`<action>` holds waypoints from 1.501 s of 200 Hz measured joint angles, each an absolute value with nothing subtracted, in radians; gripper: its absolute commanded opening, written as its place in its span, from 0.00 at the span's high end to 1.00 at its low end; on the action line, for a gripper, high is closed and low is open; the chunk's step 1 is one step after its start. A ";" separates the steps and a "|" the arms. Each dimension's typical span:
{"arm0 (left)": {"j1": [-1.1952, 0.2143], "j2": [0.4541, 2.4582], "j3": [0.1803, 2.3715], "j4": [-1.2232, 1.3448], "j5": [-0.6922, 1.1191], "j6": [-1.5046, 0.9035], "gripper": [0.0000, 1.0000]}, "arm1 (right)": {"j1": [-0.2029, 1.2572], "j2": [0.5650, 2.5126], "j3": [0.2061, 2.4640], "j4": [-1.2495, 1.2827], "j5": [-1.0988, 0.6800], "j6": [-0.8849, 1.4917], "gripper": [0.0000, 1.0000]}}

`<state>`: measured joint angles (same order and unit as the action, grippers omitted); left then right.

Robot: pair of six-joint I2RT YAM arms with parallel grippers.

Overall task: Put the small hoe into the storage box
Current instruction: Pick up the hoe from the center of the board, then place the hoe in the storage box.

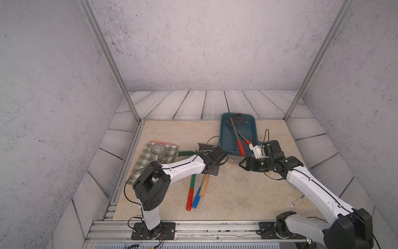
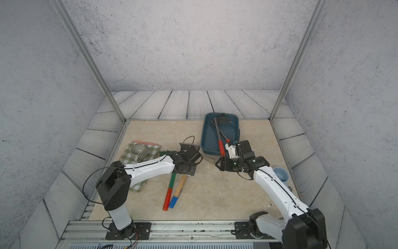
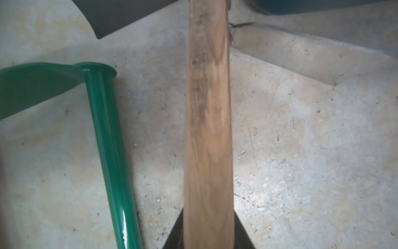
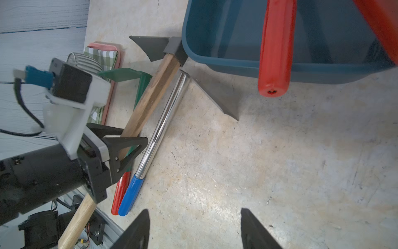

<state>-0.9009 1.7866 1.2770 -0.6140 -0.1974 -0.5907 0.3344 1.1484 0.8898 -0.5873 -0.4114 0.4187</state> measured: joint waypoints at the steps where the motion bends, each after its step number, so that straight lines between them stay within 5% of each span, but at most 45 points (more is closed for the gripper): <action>1: -0.901 1.787 1.279 -0.615 -0.198 -0.590 1.00 | 0.334 1.148 0.890 -0.587 -0.411 0.419 0.33; 152: -0.838 1.762 1.531 -0.681 -0.234 -0.443 1.00 | 0.334 1.088 0.888 -0.595 -0.237 0.481 0.33; 300: -0.779 2.008 1.810 -0.639 -0.089 -0.271 1.00 | 0.332 1.002 0.815 -0.563 -0.228 0.557 0.33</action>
<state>-0.7788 2.0079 1.8099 -0.6388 -0.0887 -0.2707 0.3325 1.0023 0.8146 -0.5629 -0.2283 0.5568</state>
